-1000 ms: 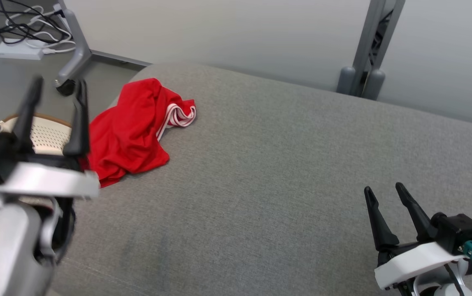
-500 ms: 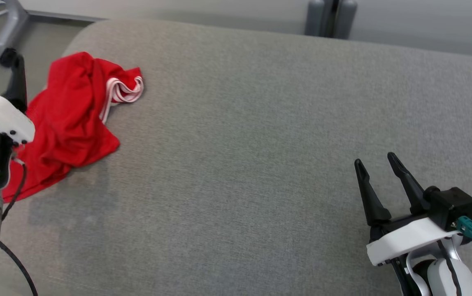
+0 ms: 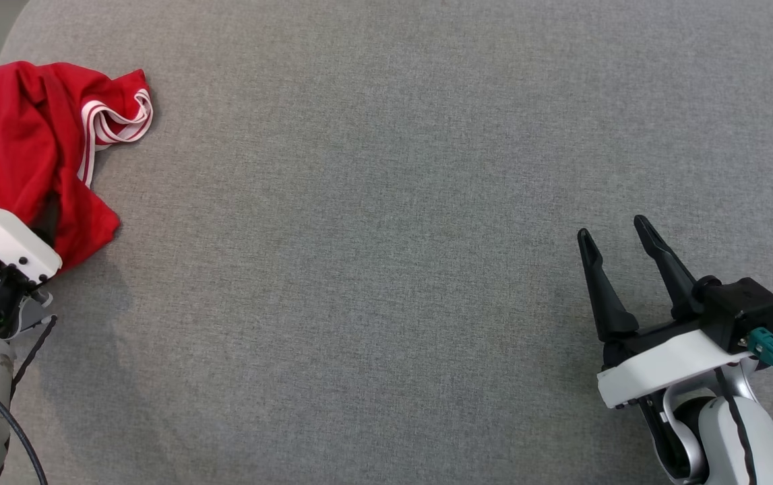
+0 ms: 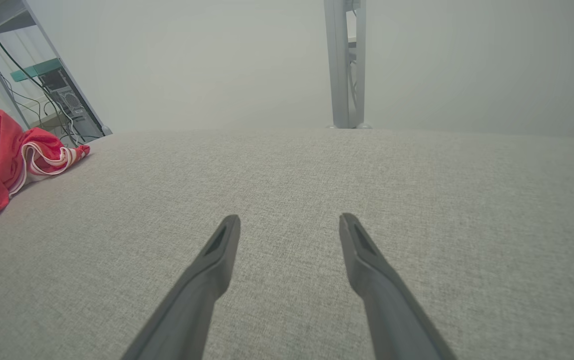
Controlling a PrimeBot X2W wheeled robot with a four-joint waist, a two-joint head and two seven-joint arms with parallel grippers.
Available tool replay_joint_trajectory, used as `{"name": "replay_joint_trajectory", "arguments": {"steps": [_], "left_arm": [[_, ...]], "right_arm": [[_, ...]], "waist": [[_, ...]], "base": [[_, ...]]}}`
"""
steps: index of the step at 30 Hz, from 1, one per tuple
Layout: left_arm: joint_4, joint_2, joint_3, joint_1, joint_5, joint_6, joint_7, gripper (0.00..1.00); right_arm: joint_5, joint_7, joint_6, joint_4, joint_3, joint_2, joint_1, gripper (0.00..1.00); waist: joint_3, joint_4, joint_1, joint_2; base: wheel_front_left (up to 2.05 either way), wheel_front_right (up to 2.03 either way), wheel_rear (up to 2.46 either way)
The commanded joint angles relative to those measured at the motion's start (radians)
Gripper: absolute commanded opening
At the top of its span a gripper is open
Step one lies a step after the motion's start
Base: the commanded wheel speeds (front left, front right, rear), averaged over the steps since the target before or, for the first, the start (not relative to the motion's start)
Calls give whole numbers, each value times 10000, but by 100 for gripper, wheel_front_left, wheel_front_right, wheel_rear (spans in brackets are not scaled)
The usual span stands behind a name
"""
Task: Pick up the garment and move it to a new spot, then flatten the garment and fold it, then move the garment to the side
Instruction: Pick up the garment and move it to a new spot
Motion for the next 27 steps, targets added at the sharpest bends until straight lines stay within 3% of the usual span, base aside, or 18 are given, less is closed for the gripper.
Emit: {"name": "replay_joint_trajectory", "arguments": {"steps": [1, 2, 3, 8, 13, 17, 22, 27], "left_arm": [[189, 38, 42, -223, -67, -91, -81, 59], [288, 64, 69, -278, -85, -99, -280, 18], [373, 93, 73, -333, -69, -118, -458, 0], [501, 373, -131, -703, 318, -161, -1671, 0], [148, 755, -516, -1331, 1045, 69, -3285, 0], [-248, 918, -682, -1726, 1366, 179, -3917, 0], [-1498, 1084, -853, -1951, 1882, 341, -4336, 0], [-3592, 1132, -1026, -1426, 2472, 739, -4383, 0]], "right_arm": [[-82, -12, -4, 14, -10, -50, -115, 100], [-68, -30, -4, 34, -25, -51, -124, 100], [-46, -44, -4, 54, -41, -51, -134, 100], [27, -128, -4, 202, -149, -50, 25, 100], [125, -218, -4, 365, -226, -50, 241, 100], [245, -281, -4, 473, -252, -51, 432, 100], [498, -397, -4, 645, -270, -50, 788, 100], [698, -481, -4, 765, -262, -51, 1139, 100]], "waist": [[18, -34, -1, 0], [5, -35, -1, 0], [-19, -27, -1, 0], [-394, 81, -1, 0], [-1046, 241, -1, 0], [-1538, 326, -1, 0], [-2379, 370, -1, 0], [-3062, 291, -1, 0]], "base": [[0, 0, 0], [0, 0, 0], [0, 0, 0], [0, 0, 0], [0, 0, 0], [0, 0, 0], [0, 0, 0], [0, 0, 0]]}}
